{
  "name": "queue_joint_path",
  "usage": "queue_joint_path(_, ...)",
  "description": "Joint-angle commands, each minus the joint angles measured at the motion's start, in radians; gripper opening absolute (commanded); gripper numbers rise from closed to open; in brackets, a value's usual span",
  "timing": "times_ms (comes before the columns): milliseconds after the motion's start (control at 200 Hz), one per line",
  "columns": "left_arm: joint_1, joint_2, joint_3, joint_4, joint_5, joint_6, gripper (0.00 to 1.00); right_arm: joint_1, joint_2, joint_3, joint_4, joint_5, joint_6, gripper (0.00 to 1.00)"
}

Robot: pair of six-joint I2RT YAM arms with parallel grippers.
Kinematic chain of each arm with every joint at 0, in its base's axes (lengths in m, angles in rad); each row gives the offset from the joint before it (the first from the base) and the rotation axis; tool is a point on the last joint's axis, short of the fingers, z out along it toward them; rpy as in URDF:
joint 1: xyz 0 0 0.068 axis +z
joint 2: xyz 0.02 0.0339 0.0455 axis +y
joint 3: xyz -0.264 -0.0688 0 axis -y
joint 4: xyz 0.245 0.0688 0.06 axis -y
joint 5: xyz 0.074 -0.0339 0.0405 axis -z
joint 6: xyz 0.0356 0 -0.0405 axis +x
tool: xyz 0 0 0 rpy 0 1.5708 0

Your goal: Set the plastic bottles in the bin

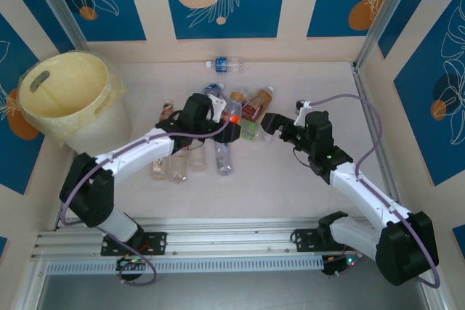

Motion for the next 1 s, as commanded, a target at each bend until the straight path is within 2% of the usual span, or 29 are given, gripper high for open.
queue_joint_path(0, 0.009, -0.082, -0.013, 0.002, -0.059, 0.045, 0.00, 0.034, -0.019, -0.005, 0.055, 0.057, -0.084, 1.00)
queue_joint_path(430, 0.013, -0.328, 0.069, -0.154, -0.364, 0.221, 0.00, 0.118, -0.005, 0.026, 0.130, 0.030, -0.202, 1.00)
queue_joint_path(525, 0.012, -0.371, 0.085, -0.170, -0.509, 0.256, 0.00, 0.135, -0.001, 0.034, 0.145, 0.024, -0.217, 1.00)
queue_joint_path(620, 0.014, -0.396, 0.119, -0.182, -0.711, 0.300, 0.00, 0.148, 0.011, 0.047, 0.150, 0.013, -0.233, 1.00)
queue_joint_path(725, 0.022, -0.417, 0.136, -0.130, -0.864, 0.371, 0.00, 0.160, 0.031, 0.066, 0.153, 0.008, -0.238, 1.00)
queue_joint_path(830, 0.072, -0.424, 0.143, -0.081, -0.949, 0.407, 0.00, 0.169, 0.045, 0.067, 0.179, 0.003, -0.235, 1.00)
queue_joint_path(995, 0.224, -0.431, 0.163, -0.073, -0.951, 0.377, 0.00, 0.176, 0.064, 0.072, 0.190, 0.000, -0.240, 1.00)
